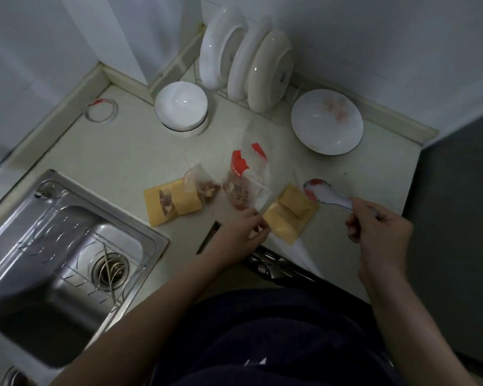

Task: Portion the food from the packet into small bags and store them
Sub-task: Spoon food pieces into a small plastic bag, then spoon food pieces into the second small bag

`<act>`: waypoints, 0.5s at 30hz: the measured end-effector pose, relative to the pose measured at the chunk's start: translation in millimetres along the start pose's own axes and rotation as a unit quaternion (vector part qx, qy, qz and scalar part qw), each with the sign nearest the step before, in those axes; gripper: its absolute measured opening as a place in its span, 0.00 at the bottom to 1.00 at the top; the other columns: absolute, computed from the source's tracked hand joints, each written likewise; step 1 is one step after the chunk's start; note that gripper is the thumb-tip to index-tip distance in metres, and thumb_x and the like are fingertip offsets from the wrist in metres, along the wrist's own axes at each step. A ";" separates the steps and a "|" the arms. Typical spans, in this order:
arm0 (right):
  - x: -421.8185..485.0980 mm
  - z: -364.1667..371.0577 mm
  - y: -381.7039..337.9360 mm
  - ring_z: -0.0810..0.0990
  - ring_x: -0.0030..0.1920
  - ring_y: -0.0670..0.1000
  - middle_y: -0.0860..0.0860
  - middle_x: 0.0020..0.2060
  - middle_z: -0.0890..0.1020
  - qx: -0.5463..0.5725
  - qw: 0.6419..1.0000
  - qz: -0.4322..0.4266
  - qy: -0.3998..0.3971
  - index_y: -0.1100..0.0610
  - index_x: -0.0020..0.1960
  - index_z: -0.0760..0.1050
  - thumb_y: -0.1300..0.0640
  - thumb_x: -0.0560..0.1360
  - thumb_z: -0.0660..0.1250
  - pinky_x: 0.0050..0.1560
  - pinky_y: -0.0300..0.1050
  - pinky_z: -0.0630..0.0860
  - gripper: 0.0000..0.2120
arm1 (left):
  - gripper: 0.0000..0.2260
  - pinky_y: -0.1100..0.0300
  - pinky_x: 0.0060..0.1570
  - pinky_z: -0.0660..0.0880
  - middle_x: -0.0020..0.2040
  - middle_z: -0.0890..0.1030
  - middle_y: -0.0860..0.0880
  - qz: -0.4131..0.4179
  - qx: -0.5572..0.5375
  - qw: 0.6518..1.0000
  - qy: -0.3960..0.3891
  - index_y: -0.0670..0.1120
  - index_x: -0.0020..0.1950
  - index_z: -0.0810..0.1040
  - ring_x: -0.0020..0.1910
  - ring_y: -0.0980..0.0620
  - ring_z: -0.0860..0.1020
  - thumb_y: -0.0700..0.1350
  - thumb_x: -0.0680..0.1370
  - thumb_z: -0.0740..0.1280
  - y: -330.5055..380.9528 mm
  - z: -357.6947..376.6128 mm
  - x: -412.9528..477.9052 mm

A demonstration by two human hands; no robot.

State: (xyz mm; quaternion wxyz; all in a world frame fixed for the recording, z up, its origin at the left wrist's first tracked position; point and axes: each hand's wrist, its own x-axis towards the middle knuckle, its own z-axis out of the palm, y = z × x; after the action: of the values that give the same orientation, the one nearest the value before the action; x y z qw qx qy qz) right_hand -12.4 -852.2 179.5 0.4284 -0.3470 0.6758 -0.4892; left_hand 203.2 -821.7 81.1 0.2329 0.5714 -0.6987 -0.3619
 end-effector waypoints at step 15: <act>-7.9 -35.4 30.8 0.71 0.23 0.44 0.49 0.21 0.76 -0.012 0.997 0.005 0.082 0.69 0.33 0.78 0.61 0.74 0.70 0.24 0.36 0.70 0.14 | 0.27 0.53 0.51 0.75 0.66 0.70 0.37 -0.201 0.296 0.932 -0.052 0.39 0.67 0.65 0.60 0.41 0.75 0.49 0.75 0.71 -4.8 98.1 81.5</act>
State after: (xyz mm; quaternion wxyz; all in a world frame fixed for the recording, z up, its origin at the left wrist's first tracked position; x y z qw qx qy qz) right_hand -43.4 -823.7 157.4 0.3698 -0.3072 0.7166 -0.5054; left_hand 114.3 -877.4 8.5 -0.0616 0.7232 -0.6560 -0.2071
